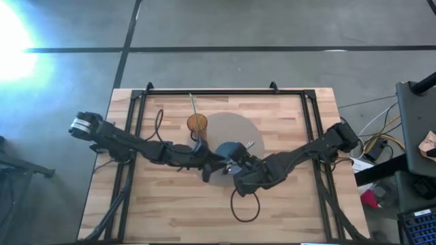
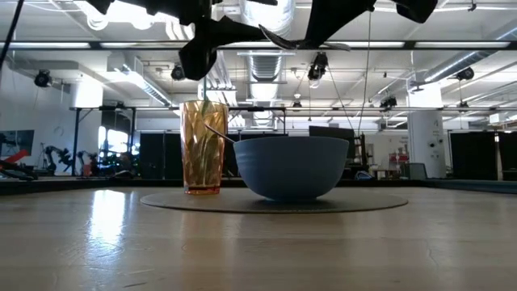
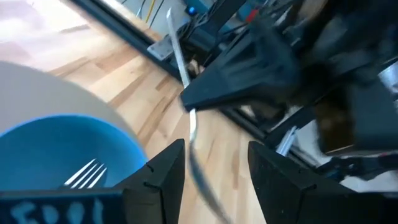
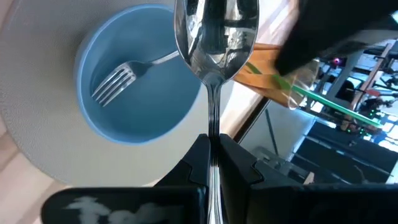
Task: Pick & Place Utensil
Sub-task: Put the spoon into the bowl
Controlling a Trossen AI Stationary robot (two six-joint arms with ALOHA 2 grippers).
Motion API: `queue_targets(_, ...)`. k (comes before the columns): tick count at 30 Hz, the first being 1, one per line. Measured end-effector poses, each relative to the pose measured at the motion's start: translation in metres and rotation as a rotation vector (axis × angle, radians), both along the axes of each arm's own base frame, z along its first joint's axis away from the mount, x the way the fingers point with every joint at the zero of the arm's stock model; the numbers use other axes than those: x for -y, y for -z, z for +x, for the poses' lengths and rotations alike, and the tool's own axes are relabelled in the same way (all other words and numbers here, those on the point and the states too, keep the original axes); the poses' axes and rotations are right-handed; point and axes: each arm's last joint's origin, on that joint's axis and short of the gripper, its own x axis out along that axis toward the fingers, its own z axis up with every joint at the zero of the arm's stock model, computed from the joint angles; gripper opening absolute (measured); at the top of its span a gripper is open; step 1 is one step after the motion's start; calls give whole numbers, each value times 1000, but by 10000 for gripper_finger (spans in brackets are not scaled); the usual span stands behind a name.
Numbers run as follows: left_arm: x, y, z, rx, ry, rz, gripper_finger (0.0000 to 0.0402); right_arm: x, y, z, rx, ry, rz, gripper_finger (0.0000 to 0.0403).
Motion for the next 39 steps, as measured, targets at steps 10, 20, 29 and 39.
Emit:
queue_targets(10, 3, 2, 12, -71, 11, -4, 167, 0, -11, 2, 25, -19, -34, 13)
queue_targets(20, 3, 5, 11, -122, 37, -33, 143, 1, -11, 2, 26, -21, -59, 13)
queue_targets(29, 3, 8, 10, -148, 42, 11, 44, 1, -11, 2, 32, -16, -75, 13)
queue_targets(39, 0, 12, 9, -186, -5, 52, 5, 0, -12, 1, 41, -14, -66, 13)
